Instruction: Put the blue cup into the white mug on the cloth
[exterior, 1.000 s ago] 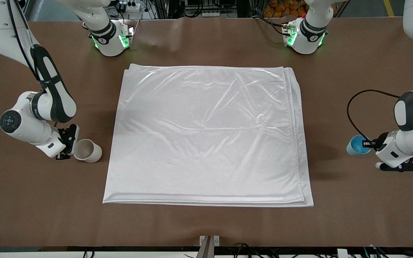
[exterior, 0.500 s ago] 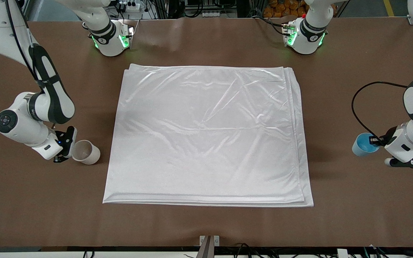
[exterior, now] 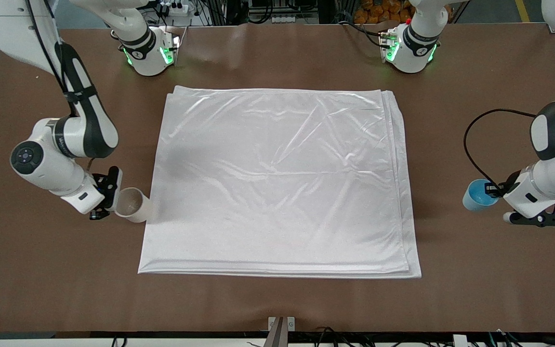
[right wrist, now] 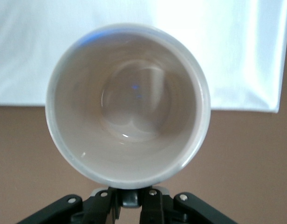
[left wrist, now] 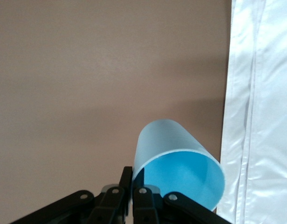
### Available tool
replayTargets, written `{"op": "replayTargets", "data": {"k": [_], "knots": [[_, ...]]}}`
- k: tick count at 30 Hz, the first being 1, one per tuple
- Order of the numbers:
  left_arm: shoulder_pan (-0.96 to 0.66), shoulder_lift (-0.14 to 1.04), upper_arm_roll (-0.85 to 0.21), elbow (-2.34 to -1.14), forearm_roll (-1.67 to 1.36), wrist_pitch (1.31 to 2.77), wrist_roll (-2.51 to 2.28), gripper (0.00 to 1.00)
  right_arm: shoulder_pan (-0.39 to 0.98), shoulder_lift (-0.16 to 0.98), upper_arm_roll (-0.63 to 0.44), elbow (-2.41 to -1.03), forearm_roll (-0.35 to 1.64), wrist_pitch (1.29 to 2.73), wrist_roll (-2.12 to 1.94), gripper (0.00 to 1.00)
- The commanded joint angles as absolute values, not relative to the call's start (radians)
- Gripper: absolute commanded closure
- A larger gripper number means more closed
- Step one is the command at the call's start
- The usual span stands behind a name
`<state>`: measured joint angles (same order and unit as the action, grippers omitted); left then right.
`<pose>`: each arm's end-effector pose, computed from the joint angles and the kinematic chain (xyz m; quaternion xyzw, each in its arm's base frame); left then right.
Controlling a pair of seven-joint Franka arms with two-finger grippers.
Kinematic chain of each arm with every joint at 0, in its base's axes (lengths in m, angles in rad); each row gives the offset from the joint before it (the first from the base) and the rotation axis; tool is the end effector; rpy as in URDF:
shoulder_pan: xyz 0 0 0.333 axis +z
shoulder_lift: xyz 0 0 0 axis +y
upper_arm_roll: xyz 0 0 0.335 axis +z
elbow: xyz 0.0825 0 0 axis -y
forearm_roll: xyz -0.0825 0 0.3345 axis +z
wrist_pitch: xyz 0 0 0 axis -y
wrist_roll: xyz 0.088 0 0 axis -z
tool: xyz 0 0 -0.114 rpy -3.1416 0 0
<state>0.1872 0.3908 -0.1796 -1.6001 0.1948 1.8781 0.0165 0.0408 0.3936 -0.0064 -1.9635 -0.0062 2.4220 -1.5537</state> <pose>0.6170 0.0355 0.4306 -0.9964 0.0339 0.0531 0.0561 0.5942 0.0207 0.3242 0.6988 0.7146 0.0212 0.0248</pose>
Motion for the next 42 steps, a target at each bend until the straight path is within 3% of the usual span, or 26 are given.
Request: {"op": "replayTargets", "data": {"k": [1,11,20,30,42], "knots": [[0.192,0.374,-0.209,-1.608,0.170,1.865,-0.029,1.00,0.126,0.371,-0.009,-1.960,-0.005,2.382,-1.454,1.00],[0.192,0.374,-0.273,-1.609,0.164,1.861,-0.110,1.00,0.316,0.374,-0.009,-1.913,-0.006,2.378,-1.241,1.00],[0.192,0.377,-0.351,-1.612,0.160,1.829,-0.190,1.00,0.463,0.400,-0.012,-1.824,-0.015,2.283,-1.068,1.00],[0.190,0.382,-0.448,-1.608,0.100,1.793,-0.333,1.00,0.598,0.480,-0.012,-1.772,-0.018,2.295,-0.940,1.00],[0.134,0.390,-0.469,-1.611,0.068,1.792,-0.440,1.00,0.695,0.601,-0.012,-1.686,-0.017,2.310,-0.815,1.00]]}}
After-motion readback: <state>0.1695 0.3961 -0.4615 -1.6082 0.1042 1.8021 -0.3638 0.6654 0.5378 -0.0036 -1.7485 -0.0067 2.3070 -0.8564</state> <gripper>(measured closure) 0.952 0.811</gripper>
